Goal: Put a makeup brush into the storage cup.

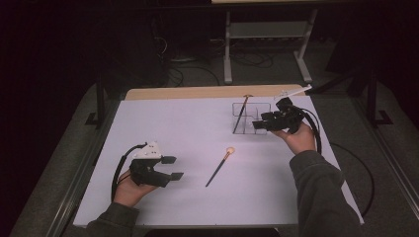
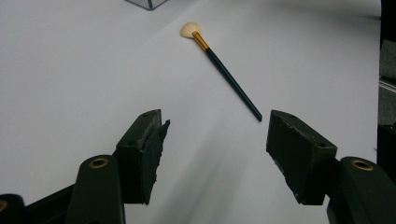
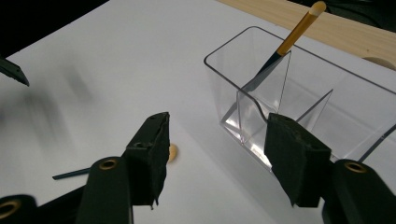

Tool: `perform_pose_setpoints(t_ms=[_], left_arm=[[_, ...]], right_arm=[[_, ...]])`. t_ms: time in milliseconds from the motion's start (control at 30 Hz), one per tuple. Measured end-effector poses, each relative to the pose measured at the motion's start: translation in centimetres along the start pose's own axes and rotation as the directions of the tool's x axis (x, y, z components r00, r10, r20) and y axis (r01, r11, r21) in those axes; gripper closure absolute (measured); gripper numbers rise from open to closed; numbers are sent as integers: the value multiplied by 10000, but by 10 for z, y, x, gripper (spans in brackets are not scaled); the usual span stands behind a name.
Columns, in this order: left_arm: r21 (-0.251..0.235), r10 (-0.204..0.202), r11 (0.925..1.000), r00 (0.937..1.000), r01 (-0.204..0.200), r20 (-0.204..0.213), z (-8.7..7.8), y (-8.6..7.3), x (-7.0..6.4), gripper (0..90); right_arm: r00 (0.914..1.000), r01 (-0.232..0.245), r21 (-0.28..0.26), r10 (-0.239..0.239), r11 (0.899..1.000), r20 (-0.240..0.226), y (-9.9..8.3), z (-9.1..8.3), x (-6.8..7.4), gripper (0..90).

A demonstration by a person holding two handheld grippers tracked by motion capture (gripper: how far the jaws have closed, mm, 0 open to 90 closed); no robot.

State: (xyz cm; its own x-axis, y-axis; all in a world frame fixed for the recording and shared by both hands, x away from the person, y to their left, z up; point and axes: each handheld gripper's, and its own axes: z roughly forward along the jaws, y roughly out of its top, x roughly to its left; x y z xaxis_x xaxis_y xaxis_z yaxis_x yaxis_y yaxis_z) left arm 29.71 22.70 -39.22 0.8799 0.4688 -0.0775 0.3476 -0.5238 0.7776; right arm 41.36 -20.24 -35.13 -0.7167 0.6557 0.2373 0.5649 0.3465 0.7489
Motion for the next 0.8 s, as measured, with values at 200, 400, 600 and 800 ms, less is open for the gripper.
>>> perform_pose_setpoints(t_ms=[200,400,600,800], left_arm=[[-18,-69,10000,10000,69,16,1,0,0,343],[-10,-97,10000,9999,97,26,2,0,2,336],[64,-137,9999,9999,137,-13,4,0,1,327],[2,-123,9999,9999,123,-35,4,0,1,323]], right_arm=[[10000,-67,-43,67,10000,-8,-9,-1,2,358],[10000,-12,-67,11,10000,-27,-17,-5,5,350],[9999,116,-146,-118,9998,-117,-23,-5,10,338],[9995,317,-114,-318,9994,-84,-28,-4,16,325]])
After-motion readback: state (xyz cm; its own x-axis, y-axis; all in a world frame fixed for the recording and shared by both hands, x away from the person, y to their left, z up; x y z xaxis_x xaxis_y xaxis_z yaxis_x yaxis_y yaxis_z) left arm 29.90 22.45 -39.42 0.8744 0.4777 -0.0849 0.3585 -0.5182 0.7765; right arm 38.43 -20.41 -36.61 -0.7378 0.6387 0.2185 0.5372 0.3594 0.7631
